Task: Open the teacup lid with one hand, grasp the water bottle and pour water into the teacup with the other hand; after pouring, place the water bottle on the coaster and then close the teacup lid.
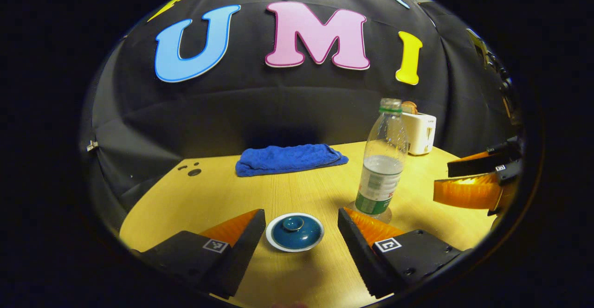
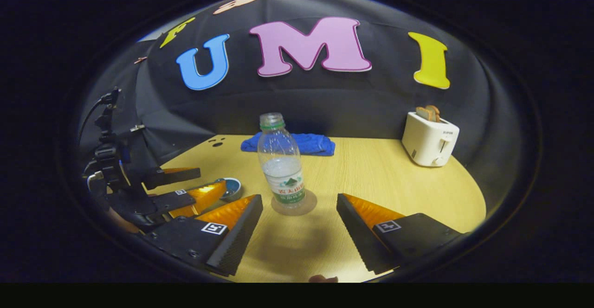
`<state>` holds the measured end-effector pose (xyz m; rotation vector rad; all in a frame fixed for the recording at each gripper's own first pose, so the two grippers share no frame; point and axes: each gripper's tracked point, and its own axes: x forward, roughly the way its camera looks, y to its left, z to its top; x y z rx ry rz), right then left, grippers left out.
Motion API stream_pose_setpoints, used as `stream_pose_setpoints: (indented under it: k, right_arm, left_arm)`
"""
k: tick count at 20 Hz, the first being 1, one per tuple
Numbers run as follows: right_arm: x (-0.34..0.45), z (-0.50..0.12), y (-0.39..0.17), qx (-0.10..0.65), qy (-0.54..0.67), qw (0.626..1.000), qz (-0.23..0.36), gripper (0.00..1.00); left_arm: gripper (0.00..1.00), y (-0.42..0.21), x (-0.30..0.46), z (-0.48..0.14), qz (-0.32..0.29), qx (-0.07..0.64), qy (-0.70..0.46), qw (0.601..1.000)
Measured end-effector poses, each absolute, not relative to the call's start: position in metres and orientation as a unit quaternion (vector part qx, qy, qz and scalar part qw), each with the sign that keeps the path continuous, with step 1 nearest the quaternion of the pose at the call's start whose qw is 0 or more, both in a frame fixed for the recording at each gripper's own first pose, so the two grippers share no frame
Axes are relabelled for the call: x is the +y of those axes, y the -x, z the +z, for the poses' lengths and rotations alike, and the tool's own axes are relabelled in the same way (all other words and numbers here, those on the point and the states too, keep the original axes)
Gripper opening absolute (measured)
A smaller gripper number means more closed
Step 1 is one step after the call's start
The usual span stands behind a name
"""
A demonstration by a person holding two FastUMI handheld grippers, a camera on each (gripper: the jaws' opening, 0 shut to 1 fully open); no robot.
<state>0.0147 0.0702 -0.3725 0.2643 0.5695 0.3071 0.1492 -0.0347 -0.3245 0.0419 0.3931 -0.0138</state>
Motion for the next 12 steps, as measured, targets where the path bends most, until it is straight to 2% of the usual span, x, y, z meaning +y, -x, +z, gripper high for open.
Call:
stream_pose_setpoints:
  k: [4,12]
  right_arm:
    - [0.065,-0.307,-0.018,0.247,-0.137,0.948,0.147,0.99]
    - [0.050,-0.191,-0.008,0.171,-0.115,0.969,0.133,0.99]
  left_arm:
    - [0.98,-0.125,-0.038,-0.258,-0.022,0.181,0.003,0.983]
    - [0.98,-0.093,-0.034,-0.112,-0.050,0.098,0.024,0.994]
